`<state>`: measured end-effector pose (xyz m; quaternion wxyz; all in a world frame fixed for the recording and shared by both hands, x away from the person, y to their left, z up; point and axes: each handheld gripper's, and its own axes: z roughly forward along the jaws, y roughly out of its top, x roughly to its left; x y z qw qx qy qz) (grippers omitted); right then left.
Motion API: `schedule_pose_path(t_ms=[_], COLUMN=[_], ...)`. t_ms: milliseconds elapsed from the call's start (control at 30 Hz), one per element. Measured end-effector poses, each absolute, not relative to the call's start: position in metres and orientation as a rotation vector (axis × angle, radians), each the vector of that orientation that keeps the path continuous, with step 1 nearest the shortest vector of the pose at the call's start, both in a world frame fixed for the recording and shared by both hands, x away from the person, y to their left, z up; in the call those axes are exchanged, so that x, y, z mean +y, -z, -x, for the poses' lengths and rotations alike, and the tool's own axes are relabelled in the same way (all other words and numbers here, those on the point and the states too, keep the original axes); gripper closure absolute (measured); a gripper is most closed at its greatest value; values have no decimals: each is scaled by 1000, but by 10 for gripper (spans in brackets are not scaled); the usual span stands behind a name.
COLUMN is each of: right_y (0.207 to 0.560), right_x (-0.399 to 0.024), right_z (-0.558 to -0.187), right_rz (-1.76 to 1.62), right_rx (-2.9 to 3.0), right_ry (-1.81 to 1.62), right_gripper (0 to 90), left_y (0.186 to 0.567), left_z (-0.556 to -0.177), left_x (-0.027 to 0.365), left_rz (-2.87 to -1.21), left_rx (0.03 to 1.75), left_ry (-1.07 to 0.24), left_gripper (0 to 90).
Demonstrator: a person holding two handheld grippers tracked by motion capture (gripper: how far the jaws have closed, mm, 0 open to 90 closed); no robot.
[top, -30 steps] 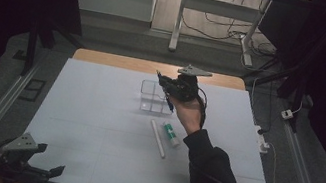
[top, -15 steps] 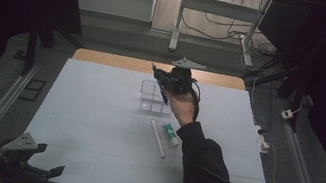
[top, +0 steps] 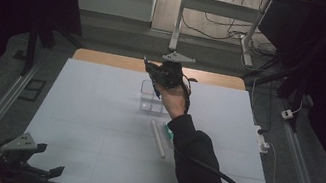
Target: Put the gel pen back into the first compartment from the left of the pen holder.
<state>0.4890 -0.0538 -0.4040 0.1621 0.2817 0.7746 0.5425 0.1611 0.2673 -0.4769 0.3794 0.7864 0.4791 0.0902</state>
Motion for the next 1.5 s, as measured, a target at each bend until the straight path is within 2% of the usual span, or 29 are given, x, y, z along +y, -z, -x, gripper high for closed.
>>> schedule_pose_path(t_ms=[800,1500], right_y=[410,433], right_x=[-22,-30], right_z=[-510,-515], right_rz=[-810,-870], right_rx=[2163,2182], right_ry=[-1540,-1546], right_gripper=[803,802], left_y=[477,477], left_z=[-161,-161], left_x=[268,268], left_rz=[-2005,-2005], left_rx=[1219,1221], left_ry=[-228,-228], left_gripper=[7,8])
